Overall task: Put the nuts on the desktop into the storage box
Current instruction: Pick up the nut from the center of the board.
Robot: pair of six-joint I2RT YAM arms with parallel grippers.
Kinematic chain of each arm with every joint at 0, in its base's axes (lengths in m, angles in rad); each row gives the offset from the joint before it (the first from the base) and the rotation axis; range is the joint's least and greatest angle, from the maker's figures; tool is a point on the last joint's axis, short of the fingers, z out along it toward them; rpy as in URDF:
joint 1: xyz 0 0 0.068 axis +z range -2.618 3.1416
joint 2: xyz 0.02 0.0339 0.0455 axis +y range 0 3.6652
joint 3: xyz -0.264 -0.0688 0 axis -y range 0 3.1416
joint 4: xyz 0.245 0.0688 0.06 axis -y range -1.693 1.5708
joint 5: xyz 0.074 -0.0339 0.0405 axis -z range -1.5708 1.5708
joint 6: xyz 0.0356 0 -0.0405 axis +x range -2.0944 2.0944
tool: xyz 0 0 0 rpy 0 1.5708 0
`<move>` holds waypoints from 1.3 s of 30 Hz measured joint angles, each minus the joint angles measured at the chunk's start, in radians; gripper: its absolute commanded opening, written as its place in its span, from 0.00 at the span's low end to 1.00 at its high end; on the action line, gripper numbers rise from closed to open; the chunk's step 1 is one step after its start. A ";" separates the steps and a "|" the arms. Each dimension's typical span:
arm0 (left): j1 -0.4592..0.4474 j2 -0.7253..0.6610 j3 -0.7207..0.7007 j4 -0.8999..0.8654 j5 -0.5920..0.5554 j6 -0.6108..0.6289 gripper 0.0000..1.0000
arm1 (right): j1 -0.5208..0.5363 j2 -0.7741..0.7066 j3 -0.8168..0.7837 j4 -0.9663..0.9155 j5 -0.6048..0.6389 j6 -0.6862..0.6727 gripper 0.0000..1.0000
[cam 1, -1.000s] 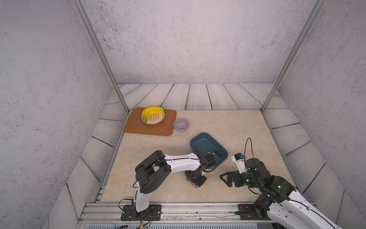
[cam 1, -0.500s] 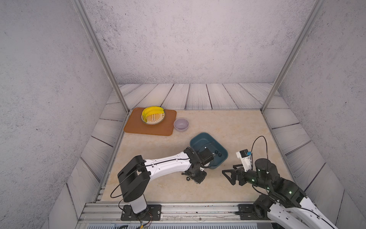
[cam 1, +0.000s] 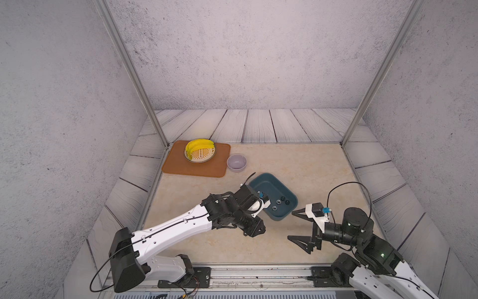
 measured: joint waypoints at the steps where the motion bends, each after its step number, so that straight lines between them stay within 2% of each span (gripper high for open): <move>1: 0.008 -0.029 -0.019 0.029 0.024 -0.009 0.13 | 0.000 0.005 -0.003 0.010 -0.028 -0.035 0.99; 6: 0.051 -0.166 -0.111 0.179 0.150 -0.076 0.13 | 0.000 0.041 -0.026 0.114 -0.117 -0.195 0.97; 12: 0.069 -0.227 -0.136 0.312 0.243 -0.148 0.12 | 0.012 0.137 -0.034 0.275 -0.119 -0.277 0.89; 17: 0.079 -0.225 -0.142 0.383 0.281 -0.198 0.11 | 0.049 0.222 -0.034 0.408 -0.109 -0.298 0.72; 23: 0.092 -0.212 -0.159 0.458 0.310 -0.253 0.10 | 0.105 0.319 -0.021 0.485 -0.092 -0.316 0.63; 27: 0.099 -0.207 -0.176 0.500 0.329 -0.282 0.10 | 0.122 0.325 -0.021 0.527 -0.064 -0.319 0.54; 33: 0.101 -0.207 -0.186 0.545 0.349 -0.310 0.10 | 0.124 0.315 -0.021 0.566 -0.041 -0.302 0.46; 36: 0.102 -0.207 -0.186 0.564 0.353 -0.319 0.10 | 0.126 0.313 -0.021 0.569 -0.041 -0.294 0.36; 39: 0.102 -0.203 -0.186 0.574 0.362 -0.327 0.10 | 0.127 0.312 -0.021 0.567 -0.041 -0.290 0.32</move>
